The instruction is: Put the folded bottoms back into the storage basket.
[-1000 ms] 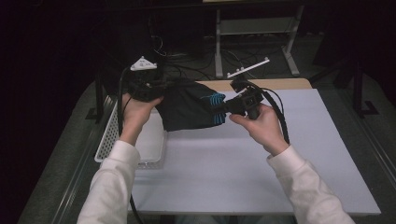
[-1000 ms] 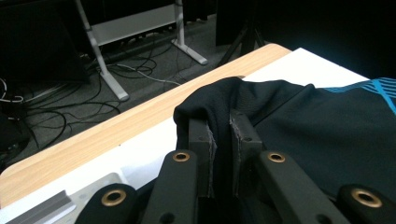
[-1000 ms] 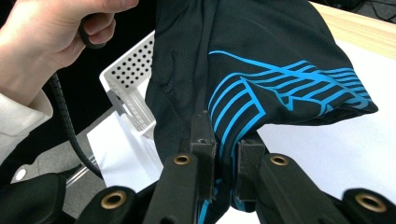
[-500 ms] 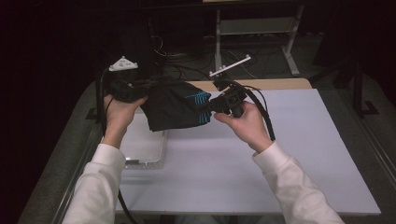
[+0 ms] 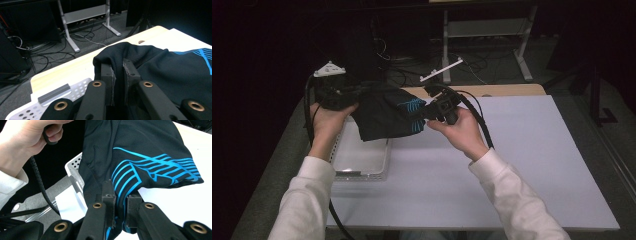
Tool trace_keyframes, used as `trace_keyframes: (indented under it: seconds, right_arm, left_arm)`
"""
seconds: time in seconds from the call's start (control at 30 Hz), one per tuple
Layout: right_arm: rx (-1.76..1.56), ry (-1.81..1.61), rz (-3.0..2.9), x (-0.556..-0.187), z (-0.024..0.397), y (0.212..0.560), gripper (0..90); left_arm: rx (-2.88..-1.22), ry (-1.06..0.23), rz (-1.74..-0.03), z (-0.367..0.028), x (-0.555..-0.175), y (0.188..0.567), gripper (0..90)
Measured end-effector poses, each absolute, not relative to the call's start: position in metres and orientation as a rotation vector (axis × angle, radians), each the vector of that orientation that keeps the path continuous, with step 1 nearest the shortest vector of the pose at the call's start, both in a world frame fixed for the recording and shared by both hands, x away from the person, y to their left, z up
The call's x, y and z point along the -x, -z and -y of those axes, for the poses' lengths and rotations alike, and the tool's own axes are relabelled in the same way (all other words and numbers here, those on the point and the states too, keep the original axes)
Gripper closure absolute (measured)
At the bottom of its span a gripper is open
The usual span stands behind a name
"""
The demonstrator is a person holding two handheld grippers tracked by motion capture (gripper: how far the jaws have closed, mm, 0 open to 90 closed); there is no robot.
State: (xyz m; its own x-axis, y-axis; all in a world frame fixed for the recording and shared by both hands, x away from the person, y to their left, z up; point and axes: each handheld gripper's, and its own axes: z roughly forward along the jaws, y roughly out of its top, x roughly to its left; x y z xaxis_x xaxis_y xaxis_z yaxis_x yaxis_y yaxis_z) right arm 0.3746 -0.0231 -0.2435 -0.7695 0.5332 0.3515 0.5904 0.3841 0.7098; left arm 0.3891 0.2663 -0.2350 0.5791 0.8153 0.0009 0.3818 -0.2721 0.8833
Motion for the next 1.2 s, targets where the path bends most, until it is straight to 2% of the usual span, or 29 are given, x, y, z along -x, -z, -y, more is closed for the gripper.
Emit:
trace_keyframes:
  seconds: [0.4,1.2]
  right_arm:
    - [1.01,1.348,2.566,-0.379,-0.001,0.245,80.1]
    - [0.973,1.305,2.576,-0.387,-0.053,0.264,80.1]
  left_arm:
    - [-1.855,-0.597,-1.004,-0.29,-0.388,0.235,80.6]
    - [-1.815,-0.593,-1.096,-0.339,-0.385,0.258,80.6]
